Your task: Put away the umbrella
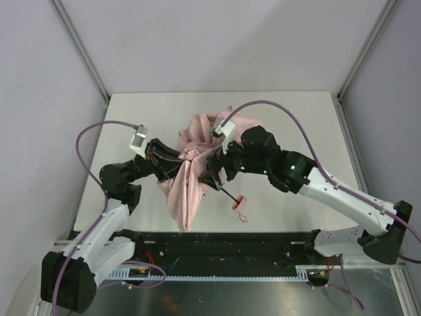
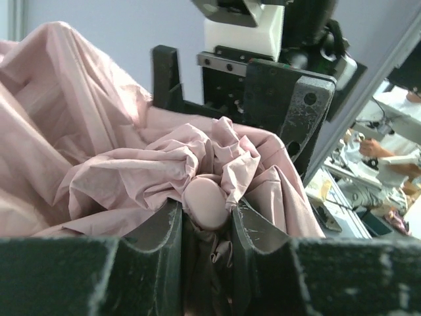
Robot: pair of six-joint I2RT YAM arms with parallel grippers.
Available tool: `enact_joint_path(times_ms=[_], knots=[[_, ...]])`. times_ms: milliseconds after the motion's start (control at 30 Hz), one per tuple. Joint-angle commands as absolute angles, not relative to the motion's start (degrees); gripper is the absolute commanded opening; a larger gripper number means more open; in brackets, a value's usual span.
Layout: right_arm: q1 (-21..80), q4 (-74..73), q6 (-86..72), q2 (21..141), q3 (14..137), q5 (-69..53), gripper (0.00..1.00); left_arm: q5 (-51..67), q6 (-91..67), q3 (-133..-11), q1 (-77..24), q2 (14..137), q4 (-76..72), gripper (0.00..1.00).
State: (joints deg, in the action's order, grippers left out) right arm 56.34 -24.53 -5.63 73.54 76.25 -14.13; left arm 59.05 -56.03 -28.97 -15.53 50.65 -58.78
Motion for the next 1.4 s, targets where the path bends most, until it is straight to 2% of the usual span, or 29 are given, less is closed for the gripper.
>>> enact_joint_path(times_ms=[0,167,300,400,467,567,633,833,1167,1367], knots=[[56.77,-29.68,-12.73,66.12,76.17,9.78,0.99,49.26,-58.32,-33.75,-14.99,50.23,-55.80,0.00],[60.99,-26.67,-17.84,54.03,65.24,18.10,0.99,42.64,-61.55,-35.71,-11.08,52.04,-48.84,0.00],[65.19,-19.85,-21.46,48.20,56.61,19.75,0.85,41.46,-66.07,-36.73,-9.03,55.41,-47.67,0.00],[72.07,-8.41,-21.46,47.94,49.45,19.59,0.60,38.49,-69.02,-36.07,-8.47,56.61,-47.49,0.00],[75.72,2.03,-21.03,50.37,45.10,18.76,0.48,37.00,-70.85,-35.56,-8.42,57.09,-47.47,0.00],[77.65,17.41,-20.11,57.16,41.62,14.41,0.13,36.44,-72.87,-35.38,-8.41,57.66,-47.42,0.00],[78.54,25.36,-19.44,62.83,41.12,11.42,0.03,36.00,-73.52,-35.12,-8.37,57.28,-47.45,0.00],[82.19,40.19,-15.75,71.92,41.05,11.81,0.00,35.65,-73.47,-34.52,-8.35,55.61,-46.81,0.00],[81.69,48.49,-10.79,79.38,40.97,26.48,0.00,38.83,-77.71,-33.02,-8.43,53.80,-46.23,0.00],[78.76,51.22,-6.40,79.45,40.83,31.82,0.00,41.93,-79.83,-32.46,-8.40,52.24,-46.23,0.00]])
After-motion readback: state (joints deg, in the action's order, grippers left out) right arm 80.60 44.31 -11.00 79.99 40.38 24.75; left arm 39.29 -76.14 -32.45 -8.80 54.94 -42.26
